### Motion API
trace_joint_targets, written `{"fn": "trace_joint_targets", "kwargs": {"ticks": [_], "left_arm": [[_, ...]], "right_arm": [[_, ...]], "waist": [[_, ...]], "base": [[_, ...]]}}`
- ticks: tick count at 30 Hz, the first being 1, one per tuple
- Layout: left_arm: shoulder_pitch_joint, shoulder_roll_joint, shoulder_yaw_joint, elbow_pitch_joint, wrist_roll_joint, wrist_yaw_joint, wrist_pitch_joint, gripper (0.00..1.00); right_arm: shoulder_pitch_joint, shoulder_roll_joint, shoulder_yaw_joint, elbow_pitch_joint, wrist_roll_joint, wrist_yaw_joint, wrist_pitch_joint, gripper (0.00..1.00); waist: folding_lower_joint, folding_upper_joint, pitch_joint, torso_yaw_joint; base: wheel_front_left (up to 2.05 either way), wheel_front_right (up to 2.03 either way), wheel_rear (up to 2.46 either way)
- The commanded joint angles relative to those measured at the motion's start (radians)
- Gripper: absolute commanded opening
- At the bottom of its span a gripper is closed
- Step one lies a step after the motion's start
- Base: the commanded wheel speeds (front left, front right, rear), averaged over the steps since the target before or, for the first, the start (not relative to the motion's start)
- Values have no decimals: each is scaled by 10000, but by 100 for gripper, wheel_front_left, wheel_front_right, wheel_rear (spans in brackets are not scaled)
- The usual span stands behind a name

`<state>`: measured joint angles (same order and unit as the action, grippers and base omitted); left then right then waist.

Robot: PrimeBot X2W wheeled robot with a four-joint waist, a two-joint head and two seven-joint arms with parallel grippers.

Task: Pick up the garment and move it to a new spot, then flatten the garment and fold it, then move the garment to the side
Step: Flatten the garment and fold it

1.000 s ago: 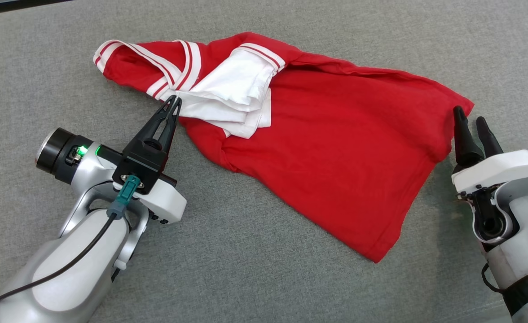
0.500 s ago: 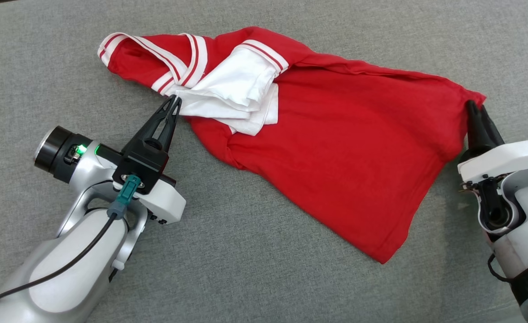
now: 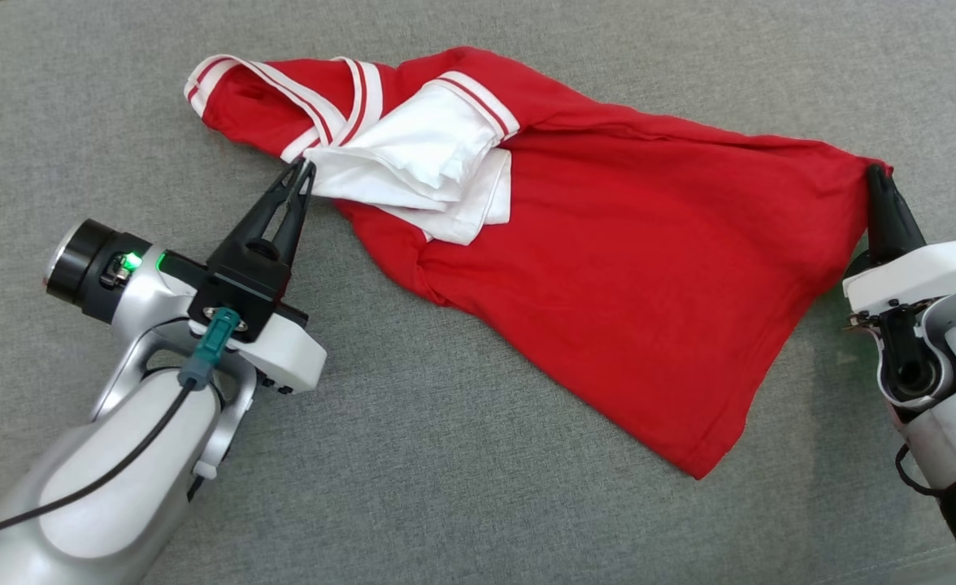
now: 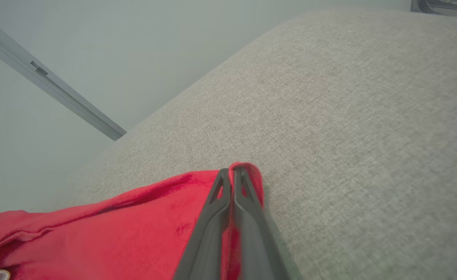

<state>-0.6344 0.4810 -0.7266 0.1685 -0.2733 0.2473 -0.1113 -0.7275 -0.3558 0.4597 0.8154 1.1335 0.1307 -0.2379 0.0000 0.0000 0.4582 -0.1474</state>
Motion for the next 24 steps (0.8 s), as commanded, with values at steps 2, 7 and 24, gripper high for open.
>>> {"fn": "trace_joint_targets", "kwargs": {"ticks": [2, 7, 24], "left_arm": [[-201, 76, 172, 2, -95, 17, -171, 0], [-1142, 491, 624, -109, -164, -282, -220, 0], [-9915, 445, 1187, 3472, 576, -2770, 685, 0]], "right_arm": [[-150, -218, 76, -235, -26, 0, -145, 0], [-556, -756, 90, -1234, -101, 0, -269, 0], [-7343, -1481, 1147, -1008, -2594, -1, 117, 0]], "waist": [[0, 0, -178, 22], [0, 0, -669, 114], [0, 0, 781, 366]], "base": [[0, 0, 0], [0, 0, 0], [0, 0, 0]]}}
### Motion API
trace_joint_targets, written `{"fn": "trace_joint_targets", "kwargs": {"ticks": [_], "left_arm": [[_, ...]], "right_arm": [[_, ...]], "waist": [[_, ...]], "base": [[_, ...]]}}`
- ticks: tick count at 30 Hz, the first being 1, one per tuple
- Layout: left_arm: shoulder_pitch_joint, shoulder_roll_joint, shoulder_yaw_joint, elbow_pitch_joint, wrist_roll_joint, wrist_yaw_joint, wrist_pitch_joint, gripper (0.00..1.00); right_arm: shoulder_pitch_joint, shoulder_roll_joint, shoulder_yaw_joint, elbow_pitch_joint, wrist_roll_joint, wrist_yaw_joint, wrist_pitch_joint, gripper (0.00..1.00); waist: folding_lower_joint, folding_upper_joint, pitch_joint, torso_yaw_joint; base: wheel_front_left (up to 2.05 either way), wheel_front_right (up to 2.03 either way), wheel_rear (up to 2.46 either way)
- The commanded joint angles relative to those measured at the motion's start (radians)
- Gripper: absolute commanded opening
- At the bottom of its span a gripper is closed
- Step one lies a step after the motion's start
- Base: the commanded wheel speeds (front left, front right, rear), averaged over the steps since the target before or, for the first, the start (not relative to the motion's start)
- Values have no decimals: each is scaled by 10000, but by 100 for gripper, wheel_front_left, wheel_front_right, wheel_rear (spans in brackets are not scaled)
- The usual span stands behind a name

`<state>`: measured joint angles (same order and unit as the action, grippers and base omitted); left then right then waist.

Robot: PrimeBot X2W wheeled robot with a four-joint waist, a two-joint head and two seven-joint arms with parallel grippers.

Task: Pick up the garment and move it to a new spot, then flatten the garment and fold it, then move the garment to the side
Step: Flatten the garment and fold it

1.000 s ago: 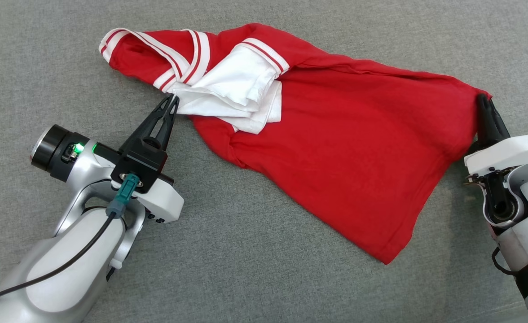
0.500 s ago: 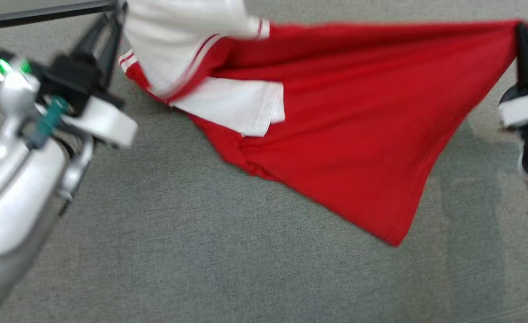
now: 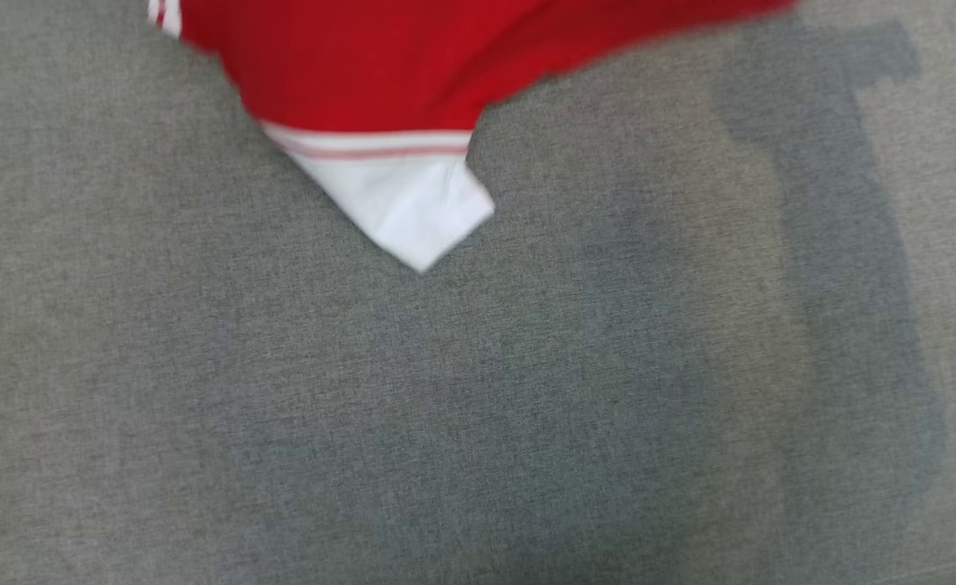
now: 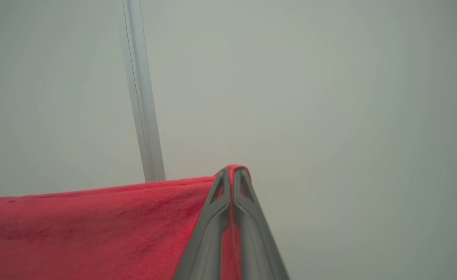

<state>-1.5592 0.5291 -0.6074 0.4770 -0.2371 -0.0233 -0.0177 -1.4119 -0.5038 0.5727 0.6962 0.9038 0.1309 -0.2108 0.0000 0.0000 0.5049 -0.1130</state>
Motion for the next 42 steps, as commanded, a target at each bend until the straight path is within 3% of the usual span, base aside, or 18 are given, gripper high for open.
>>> {"fn": "trace_joint_targets", "kwargs": {"ticks": [1, 5, 10, 15, 19, 24, 29, 36, 42], "left_arm": [[-1126, -118, -32, 711, 383, -55, -516, 0], [-2851, -366, -157, 1651, 1118, 243, -1610, 0], [-4068, -536, -211, 1638, 1658, 631, -2322, 0], [-3262, -399, -155, 875, 1344, 494, -2467, 0], [-1152, 37, -69, -455, 928, 741, -2478, 0], [2810, 586, 317, -2274, 108, 1361, -2483, 0], [7022, 1008, 769, -4007, -925, 1566, -2484, 0], [12164, 920, 1607, -6220, -1960, 1867, -2484, 0], [15173, 755, 1684, -7336, -2378, 1963, -2484, 0]], "right_arm": [[-891, 59, -3, 348, -474, -3, -245, 0], [-2292, 102, -466, 869, -1437, -3, -526, 0], [-2941, -67, -1065, 515, -2637, -3, -552, 0], [-2189, -275, -1537, 71, -3230, -3, -556, 0], [-916, -257, -1708, -63, -3286, -3, -559, 0], [1432, -172, -2096, -334, -2945, -5, -560, 0], [4000, -162, -2741, -1156, -2859, -5, -561, 0], [7561, -132, -3983, -2593, -3260, -13, -561, 0], [10210, 109, -4647, -3268, -3785, -14, -562, 0]], "waist": [[0, 0, 398, 26], [0, 0, 679, 174], [0, 0, 1221, 639], [0, 0, 1727, 1168], [0, 0, 1773, 1480], [0, 0, 1209, 1662], [0, 0, 285, 1700], [0, 0, -1087, 1741], [0, 0, -2052, 1676]], "base": [[0, 0, 0], [0, 0, 0], [0, 0, 0], [0, 0, 0], [0, 0, 0], [0, 0, 0], [0, 0, 0], [0, 0, 0], [0, 0, 0]]}}
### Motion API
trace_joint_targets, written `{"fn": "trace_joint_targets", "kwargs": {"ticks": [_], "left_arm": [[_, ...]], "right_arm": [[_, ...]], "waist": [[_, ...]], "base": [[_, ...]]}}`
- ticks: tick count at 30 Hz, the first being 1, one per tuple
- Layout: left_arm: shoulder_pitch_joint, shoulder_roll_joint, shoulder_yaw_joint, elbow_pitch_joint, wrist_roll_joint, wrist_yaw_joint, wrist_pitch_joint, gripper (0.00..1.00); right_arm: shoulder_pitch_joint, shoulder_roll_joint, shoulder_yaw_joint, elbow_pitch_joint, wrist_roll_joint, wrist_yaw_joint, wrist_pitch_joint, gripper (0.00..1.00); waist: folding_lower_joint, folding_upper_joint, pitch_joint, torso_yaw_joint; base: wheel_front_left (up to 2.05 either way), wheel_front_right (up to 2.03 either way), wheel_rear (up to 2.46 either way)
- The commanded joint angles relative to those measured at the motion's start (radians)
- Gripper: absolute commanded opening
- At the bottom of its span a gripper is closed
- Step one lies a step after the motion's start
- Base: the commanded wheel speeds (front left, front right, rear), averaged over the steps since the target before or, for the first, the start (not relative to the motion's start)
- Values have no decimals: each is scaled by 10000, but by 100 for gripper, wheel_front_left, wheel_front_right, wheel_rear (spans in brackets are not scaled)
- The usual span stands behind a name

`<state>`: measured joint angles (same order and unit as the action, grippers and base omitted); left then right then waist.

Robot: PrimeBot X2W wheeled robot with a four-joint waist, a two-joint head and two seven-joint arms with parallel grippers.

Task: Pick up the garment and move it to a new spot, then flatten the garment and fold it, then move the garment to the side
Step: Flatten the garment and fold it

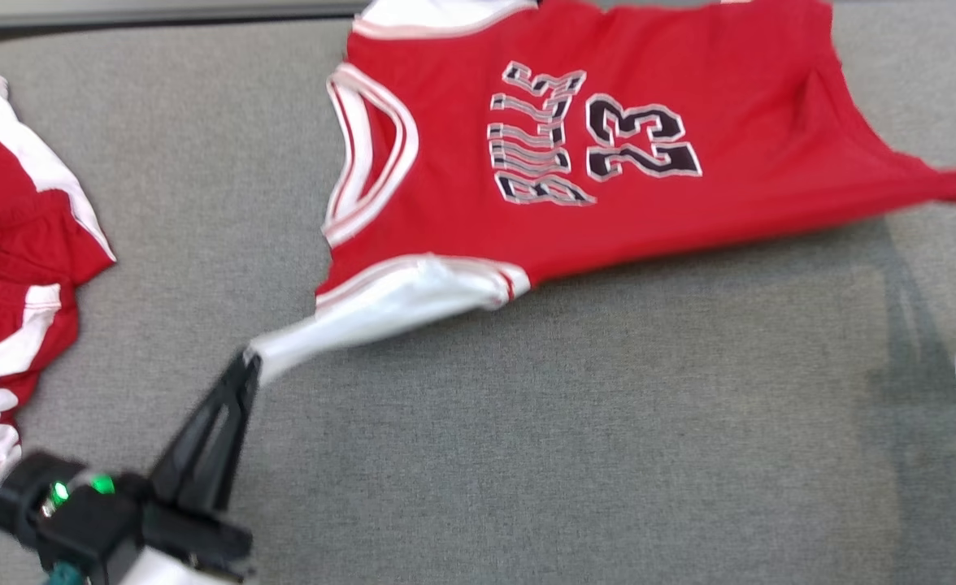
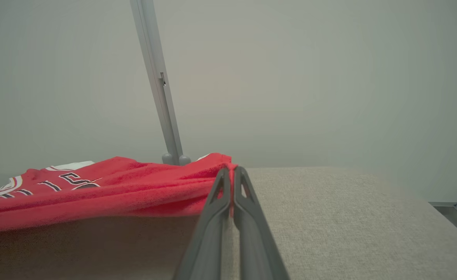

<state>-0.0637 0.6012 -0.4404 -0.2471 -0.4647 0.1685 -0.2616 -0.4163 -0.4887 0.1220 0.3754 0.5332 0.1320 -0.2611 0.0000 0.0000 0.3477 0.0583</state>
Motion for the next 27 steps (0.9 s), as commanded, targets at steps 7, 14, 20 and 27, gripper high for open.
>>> {"fn": "trace_joint_targets", "kwargs": {"ticks": [7, 14, 20, 27], "left_arm": [[1951, 593, -383, -970, -530, -114, 419, 0], [2539, 1111, -263, -1795, -754, 136, 1102, 0], [2575, 1136, -336, -1811, -935, 38, 1251, 0], [1465, 709, -686, -1060, -1078, -536, 1394, 0]], "right_arm": [[2300, 184, -855, -722, -204, -24, -58, 0], [3672, 694, -1440, -1674, -429, -24, -60, 0], [3783, 717, -1316, -1714, -536, -24, -60, 0], [3560, 784, -1078, -1194, -567, -24, 63, 0]], "waist": [[0, 0, -826, -51], [0, 0, -857, -119], [0, 0, -1075, -246], [0, 0, -1160, -162]], "base": [[0, 0, 0], [0, 0, 0], [0, 0, 0], [0, 0, 0]]}}
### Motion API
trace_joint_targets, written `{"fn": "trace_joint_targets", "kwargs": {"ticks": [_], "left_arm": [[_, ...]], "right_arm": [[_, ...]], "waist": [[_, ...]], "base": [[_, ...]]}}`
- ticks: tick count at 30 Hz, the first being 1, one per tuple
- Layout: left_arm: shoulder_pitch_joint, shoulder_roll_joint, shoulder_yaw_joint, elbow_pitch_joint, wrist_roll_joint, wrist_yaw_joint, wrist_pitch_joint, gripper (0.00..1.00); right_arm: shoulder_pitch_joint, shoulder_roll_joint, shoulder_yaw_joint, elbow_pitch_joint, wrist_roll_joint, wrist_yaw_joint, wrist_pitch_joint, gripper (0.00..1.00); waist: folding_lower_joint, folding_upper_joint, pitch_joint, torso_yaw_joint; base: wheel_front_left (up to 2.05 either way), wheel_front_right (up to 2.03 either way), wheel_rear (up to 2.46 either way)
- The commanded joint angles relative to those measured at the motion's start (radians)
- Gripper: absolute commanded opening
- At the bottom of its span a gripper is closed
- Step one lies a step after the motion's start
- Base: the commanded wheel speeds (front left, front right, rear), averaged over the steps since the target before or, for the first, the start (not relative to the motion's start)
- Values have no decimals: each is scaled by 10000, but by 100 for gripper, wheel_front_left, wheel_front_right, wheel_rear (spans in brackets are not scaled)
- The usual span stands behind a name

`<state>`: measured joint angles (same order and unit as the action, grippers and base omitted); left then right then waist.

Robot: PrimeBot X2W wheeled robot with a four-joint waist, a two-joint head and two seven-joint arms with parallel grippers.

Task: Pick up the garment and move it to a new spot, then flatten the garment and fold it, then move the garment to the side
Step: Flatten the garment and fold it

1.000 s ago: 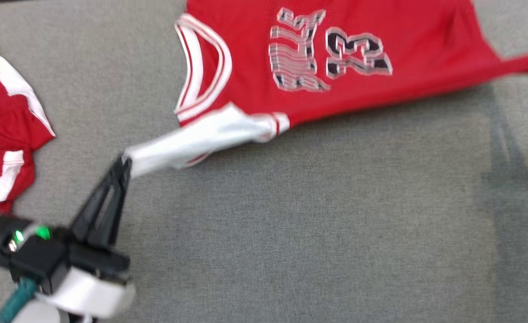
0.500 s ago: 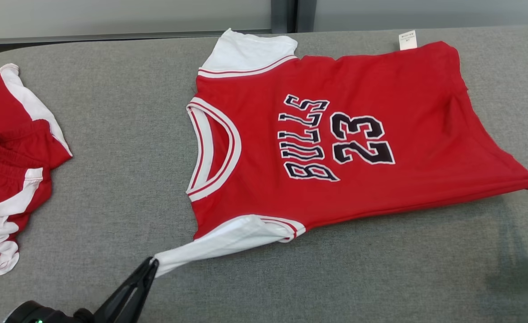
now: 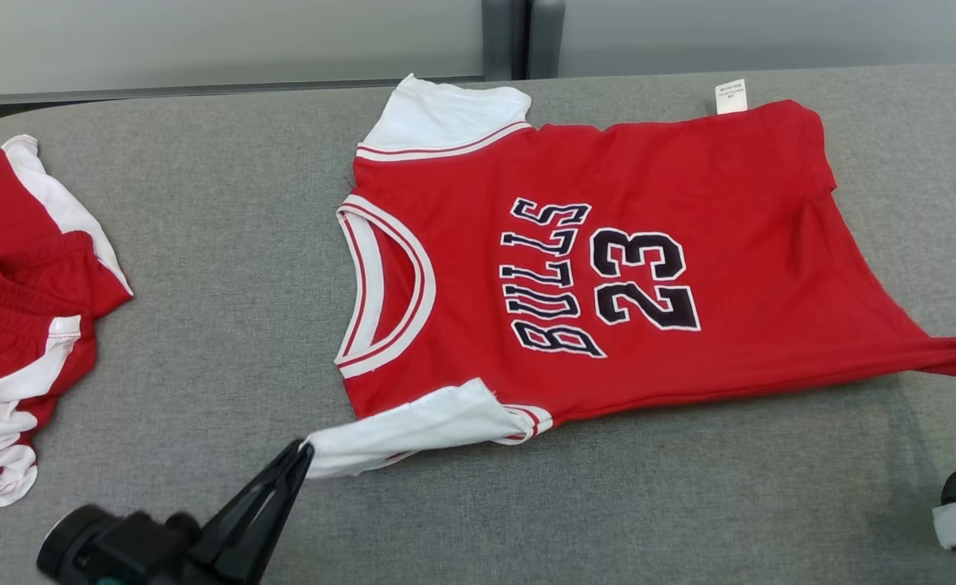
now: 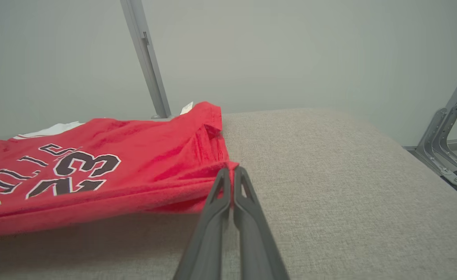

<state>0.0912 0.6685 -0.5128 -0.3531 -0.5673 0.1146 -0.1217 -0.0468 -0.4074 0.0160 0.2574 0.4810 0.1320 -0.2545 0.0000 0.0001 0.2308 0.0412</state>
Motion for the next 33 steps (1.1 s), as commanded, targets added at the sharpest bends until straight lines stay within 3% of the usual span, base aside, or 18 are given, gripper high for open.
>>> {"fn": "trace_joint_targets", "kwargs": {"ticks": [1, 9, 19, 26, 33], "left_arm": [[-338, -81, -58, 235, -58, -121, 97, 0], [-2868, -1014, -545, 2278, 296, -997, 277, 0], [-5469, -1392, -750, 3988, 1295, -1660, -211, 0], [-6605, -1593, -903, 4911, 1880, -1794, -677, 0], [-6936, -1988, -790, 5564, 2144, -1574, -1287, 0]], "right_arm": [[-274, -63, 63, 173, -12, -24, 90, 0], [-1910, -224, 795, 1522, 77, -23, 88, 0], [-3725, -439, 1274, 2815, -191, -23, -74, 0], [-4533, -411, 1657, 3262, -224, -23, -123, 0], [-4785, -220, 1409, 3050, -516, -23, -121, 0]], "waist": [[0, -1, 46, 24], [0, -1, 884, 80], [0, -1, 1811, 172], [0, -1, 2169, 150], [0, -1, 2202, 123]], "base": [[0, 0, 0], [0, 0, 0], [0, 0, 0], [0, 0, 0], [0, 0, 0]]}}
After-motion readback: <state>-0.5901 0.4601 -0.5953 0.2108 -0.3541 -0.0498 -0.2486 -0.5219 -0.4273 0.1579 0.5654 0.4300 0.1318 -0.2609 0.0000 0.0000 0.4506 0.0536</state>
